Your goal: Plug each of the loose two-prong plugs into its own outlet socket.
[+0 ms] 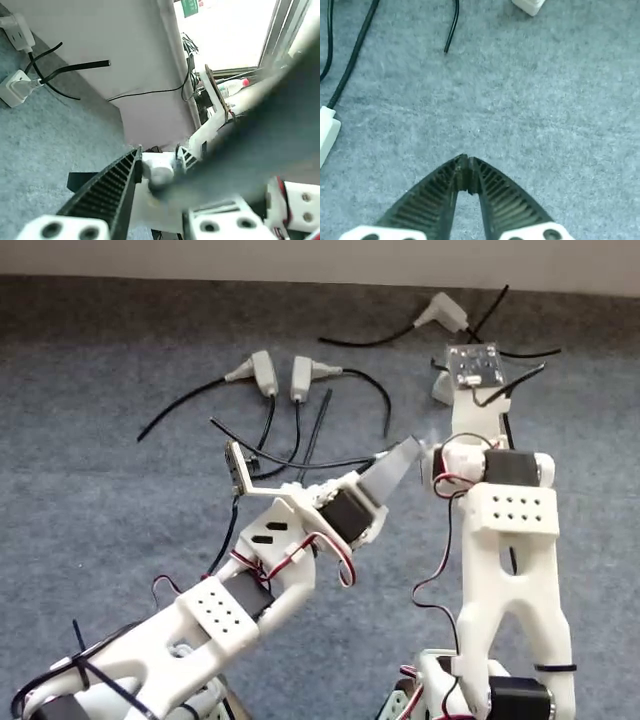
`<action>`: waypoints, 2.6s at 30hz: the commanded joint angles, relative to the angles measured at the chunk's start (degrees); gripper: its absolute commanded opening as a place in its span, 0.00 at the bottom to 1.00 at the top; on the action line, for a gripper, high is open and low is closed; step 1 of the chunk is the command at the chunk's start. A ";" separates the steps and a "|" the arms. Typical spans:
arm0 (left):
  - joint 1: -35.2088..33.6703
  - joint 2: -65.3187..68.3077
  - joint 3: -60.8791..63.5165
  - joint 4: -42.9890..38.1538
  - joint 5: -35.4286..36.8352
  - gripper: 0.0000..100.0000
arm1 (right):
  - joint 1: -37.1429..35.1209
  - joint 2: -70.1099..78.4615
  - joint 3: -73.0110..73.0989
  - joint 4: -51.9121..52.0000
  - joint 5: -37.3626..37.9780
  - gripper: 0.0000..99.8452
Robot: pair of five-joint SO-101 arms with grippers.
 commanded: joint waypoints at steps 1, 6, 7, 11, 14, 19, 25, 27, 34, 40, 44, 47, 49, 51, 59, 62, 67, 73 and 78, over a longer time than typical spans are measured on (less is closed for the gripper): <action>3.65 -0.57 0.04 -0.44 -0.62 0.01 | -0.84 -0.04 -8.75 1.71 -0.97 0.01; 4.35 -0.57 0.13 -0.44 -0.62 0.01 | -0.92 -0.13 -11.82 3.21 -0.97 0.01; 4.70 -0.57 0.22 -0.35 -0.62 0.01 | -1.01 -0.13 -12.35 3.91 -0.97 0.01; 6.02 -0.57 1.01 -0.35 -0.62 0.01 | -1.01 -0.40 -12.79 5.76 -0.97 0.01; 5.23 -0.57 0.84 -0.35 -0.70 0.01 | -0.31 -0.57 -12.44 7.34 -0.97 0.01; -1.10 -0.48 -1.45 0.09 -0.44 0.01 | 7.16 -0.66 -12.35 8.40 -0.53 0.01; -8.22 -0.48 -9.98 14.77 -0.35 0.01 | 17.89 -0.66 -12.35 11.03 5.80 0.01; -9.63 -0.48 -12.79 19.87 -0.35 0.01 | 21.23 -0.66 -12.26 11.74 6.68 0.01; -15.16 -0.48 -19.47 30.51 -0.35 0.01 | 30.73 -0.66 -8.66 13.05 11.34 0.01; -21.14 -0.48 -27.38 44.66 -5.98 0.01 | 35.03 -0.66 -1.10 12.97 13.19 0.01; -21.76 -0.48 -30.46 56.35 -21.27 0.01 | 36.53 -0.66 5.67 9.27 13.19 0.01; -21.58 -0.57 -30.46 63.30 -31.12 0.01 | 36.97 -0.66 11.38 5.67 13.19 0.01; -21.58 -0.57 -30.11 67.52 -37.36 0.01 | 36.79 -0.66 15.25 3.65 13.01 0.01; -21.58 -0.57 -30.46 72.97 -43.52 0.01 | 36.44 -0.66 19.21 1.10 12.84 0.01; -21.67 -0.48 -30.64 85.27 -49.85 0.01 | 36.00 -0.66 33.71 -9.19 10.11 0.01; -21.76 -0.22 -32.92 89.41 -50.73 0.01 | 36.00 -0.66 38.81 -13.05 7.12 0.01; -22.29 6.64 -40.04 96.18 -60.13 0.01 | 36.18 -0.66 41.80 -14.99 6.77 0.01; -23.78 20.35 -51.38 104.53 -63.21 0.01 | 36.53 -0.66 41.98 -15.43 6.68 0.01; -23.87 32.92 -60.62 110.07 -63.21 0.01 | 36.62 -0.66 42.07 -16.48 3.87 0.01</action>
